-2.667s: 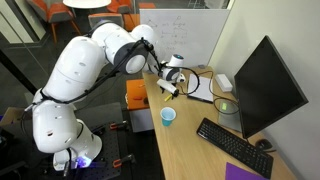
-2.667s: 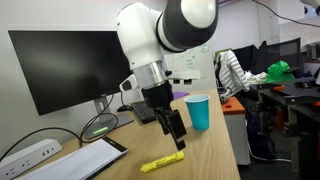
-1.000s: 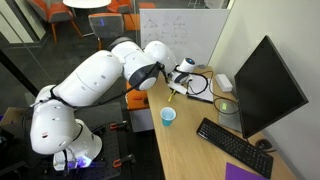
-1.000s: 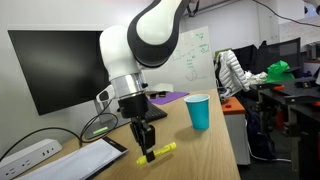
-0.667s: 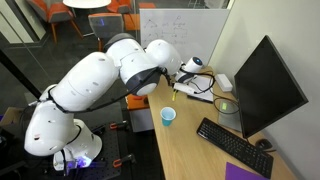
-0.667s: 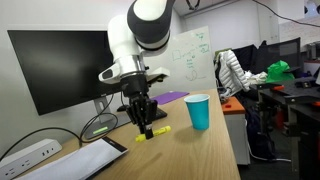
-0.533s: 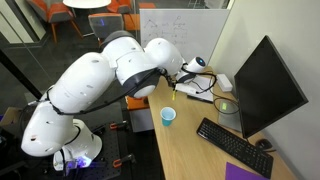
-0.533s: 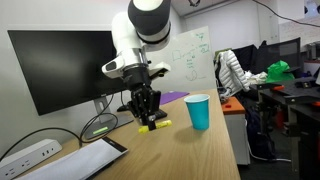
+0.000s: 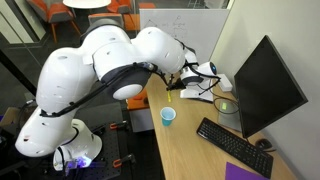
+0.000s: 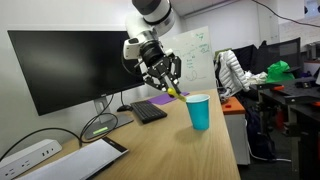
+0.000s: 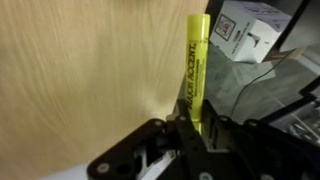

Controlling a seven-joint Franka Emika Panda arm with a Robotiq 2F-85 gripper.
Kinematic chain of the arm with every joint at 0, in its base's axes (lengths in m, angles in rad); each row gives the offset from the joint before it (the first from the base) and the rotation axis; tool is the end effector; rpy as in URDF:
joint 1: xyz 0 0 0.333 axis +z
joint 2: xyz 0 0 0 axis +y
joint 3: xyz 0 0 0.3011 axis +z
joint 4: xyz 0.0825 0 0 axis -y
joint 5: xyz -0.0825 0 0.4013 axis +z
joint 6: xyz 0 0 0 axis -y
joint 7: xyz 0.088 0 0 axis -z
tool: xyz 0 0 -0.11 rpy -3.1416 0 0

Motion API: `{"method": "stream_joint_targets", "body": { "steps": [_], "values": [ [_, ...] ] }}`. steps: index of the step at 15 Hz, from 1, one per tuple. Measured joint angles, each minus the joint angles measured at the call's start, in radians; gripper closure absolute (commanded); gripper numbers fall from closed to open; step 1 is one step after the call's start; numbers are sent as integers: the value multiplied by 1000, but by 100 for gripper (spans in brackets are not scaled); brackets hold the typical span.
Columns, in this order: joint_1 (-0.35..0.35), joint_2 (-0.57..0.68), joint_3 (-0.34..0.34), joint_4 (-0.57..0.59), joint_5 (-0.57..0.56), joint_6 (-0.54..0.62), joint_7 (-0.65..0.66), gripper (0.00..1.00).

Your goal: Put the marker inside the cup

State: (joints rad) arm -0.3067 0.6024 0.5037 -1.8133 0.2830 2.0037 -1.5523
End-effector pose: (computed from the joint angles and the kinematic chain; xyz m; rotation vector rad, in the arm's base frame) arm 0.6038 0.1286 0.2016 -1.7930 -1.7633 -0.0684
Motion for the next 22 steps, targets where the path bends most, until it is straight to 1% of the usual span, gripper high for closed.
{"method": "stream_joint_targets", "body": {
  "steps": [3, 5, 8, 10, 12, 15, 22],
  "values": [
    [5, -52, -56, -13, 53, -180, -199, 95],
    [22, -68, -97, -14, 58, -296, -308, 95],
    [61, -71, -160, 0, 57, -460, -453, 95],
    [88, -70, -201, 14, 52, -548, -524, 95],
    [113, -65, -239, 27, 51, -577, -571, 95],
    [132, -38, -280, 63, 53, -577, -629, 95],
    [127, 83, -321, 176, 70, -579, -744, 95]
  ]
}}
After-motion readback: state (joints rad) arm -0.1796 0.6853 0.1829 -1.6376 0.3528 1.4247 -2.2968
